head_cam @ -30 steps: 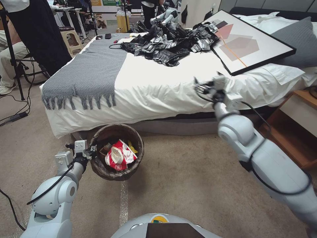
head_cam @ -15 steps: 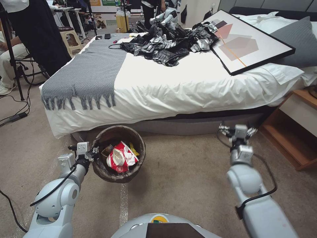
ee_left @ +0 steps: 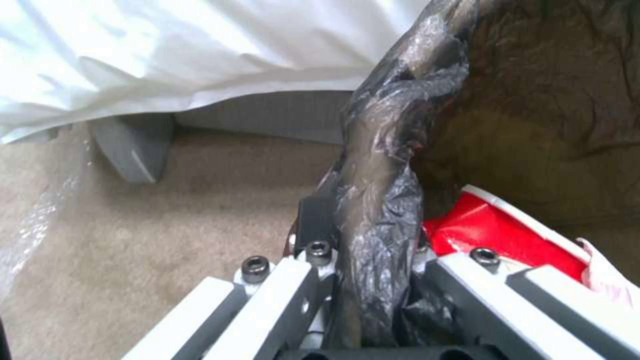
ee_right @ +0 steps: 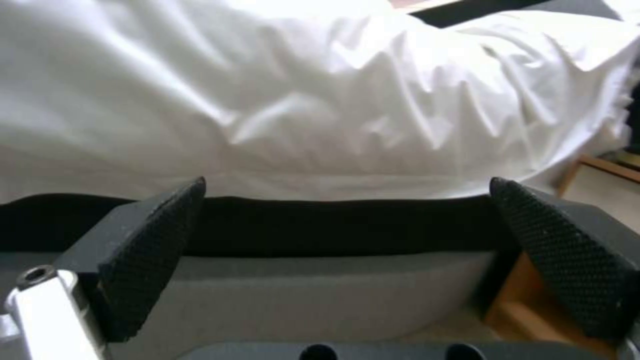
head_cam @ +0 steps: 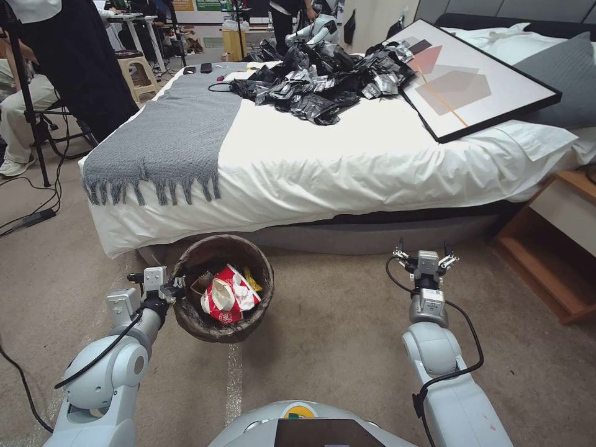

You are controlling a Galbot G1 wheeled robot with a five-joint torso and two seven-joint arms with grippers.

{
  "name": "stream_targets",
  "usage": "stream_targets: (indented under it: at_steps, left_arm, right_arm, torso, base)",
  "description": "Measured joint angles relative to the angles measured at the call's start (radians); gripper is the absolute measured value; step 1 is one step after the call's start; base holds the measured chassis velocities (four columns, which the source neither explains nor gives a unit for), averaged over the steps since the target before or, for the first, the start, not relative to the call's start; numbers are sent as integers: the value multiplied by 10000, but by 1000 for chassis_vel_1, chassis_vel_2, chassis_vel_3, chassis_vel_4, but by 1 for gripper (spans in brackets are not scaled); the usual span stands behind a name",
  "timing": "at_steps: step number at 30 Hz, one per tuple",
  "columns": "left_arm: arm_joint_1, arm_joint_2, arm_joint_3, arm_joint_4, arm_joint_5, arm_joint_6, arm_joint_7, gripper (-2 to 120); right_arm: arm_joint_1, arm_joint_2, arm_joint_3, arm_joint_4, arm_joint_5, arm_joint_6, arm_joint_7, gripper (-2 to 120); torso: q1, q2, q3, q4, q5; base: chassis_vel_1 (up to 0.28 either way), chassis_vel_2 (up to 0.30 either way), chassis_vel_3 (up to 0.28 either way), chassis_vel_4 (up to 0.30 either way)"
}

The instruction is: Pick up the trash bin, then pick up the garbage from the floor and place it into the trash bin.

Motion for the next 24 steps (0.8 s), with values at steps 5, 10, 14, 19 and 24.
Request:
stream_targets:
  at_steps: [5,10,14,19,24]
  left_arm:
    - [-14,-69,-53,11,3,15,31,0]
    - [-14,-97,-88,27,-2,18,47,0]
    - [-5,-133,-128,47,-21,21,58,0]
    - [-24,-160,-181,123,7,23,88,0]
    - [-38,-139,-225,160,18,44,79,0]
  right_arm:
    - [70,-71,-188,-61,-45,1,-12,100]
    - [81,-109,-283,-96,-47,1,-14,100]
    - [90,-140,-409,-151,-85,20,-18,100]
    - [45,-96,-577,-226,-183,31,-27,100]
    - [43,-105,-612,-271,-213,30,-28,100]
  torso:
    - [0,0,0,-1,1]
    - [0,0,0,-2,1]
    - [0,0,0,-2,2]
    - [0,-1,1,-2,3]
    - [0,-1,0,-2,3]
  base:
    - [9,7,10,10]
    - [41,41,60,43]
    - [60,70,68,68]
    - [97,96,89,89]
    - [111,104,104,106]
